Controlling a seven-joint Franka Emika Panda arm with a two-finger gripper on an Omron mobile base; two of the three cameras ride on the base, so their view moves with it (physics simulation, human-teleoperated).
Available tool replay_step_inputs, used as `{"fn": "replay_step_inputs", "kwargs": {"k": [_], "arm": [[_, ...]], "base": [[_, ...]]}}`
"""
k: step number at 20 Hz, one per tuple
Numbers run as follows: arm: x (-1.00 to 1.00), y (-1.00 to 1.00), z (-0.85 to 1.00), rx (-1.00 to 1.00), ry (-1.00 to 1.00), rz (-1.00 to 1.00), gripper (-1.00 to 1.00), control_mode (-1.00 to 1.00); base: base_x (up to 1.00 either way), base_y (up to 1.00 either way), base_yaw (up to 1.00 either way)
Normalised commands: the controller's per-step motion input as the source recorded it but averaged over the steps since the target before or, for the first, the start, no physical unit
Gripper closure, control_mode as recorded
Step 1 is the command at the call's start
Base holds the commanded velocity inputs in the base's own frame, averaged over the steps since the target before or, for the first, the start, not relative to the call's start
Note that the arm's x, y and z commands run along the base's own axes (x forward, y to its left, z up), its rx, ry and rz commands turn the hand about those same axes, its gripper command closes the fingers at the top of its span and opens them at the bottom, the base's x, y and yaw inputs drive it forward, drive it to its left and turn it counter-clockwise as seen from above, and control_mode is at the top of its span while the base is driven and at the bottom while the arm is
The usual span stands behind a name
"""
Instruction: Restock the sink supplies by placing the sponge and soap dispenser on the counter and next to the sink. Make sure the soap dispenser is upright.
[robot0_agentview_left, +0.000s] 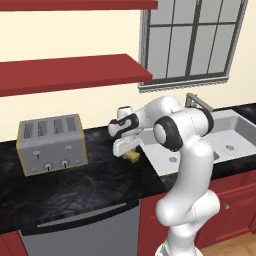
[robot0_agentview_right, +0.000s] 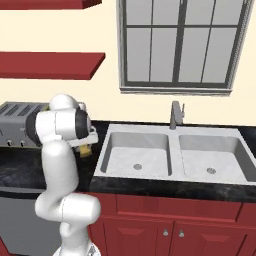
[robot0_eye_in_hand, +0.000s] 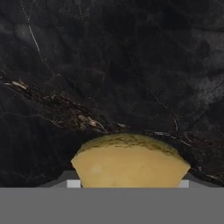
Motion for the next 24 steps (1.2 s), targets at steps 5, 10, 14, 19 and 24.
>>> {"fn": "replay_step_inputs", "kwargs": {"k": [5,10,14,19,24], "arm": [[0.23,0.16,-0.5,-0.02,-0.03,0.0,-1.0,-1.0],[-0.14,0.0,-0.1,0.0,-0.23,0.0,-1.0,-1.0],[-0.34,0.0,0.01,0.0,-0.25,0.0,-1.0,-1.0],[-0.35,-0.01,0.25,0.0,-0.3,0.0,-1.0,-1.0],[-0.49,-0.01,0.49,0.0,-0.36,-0.03,-1.0,-1.0]], "base": [[0.0,0.0,0.0],[0.0,0.0,0.0],[0.0,0.0,0.0],[0.0,0.0,0.0],[0.0,0.0,0.0]]}}
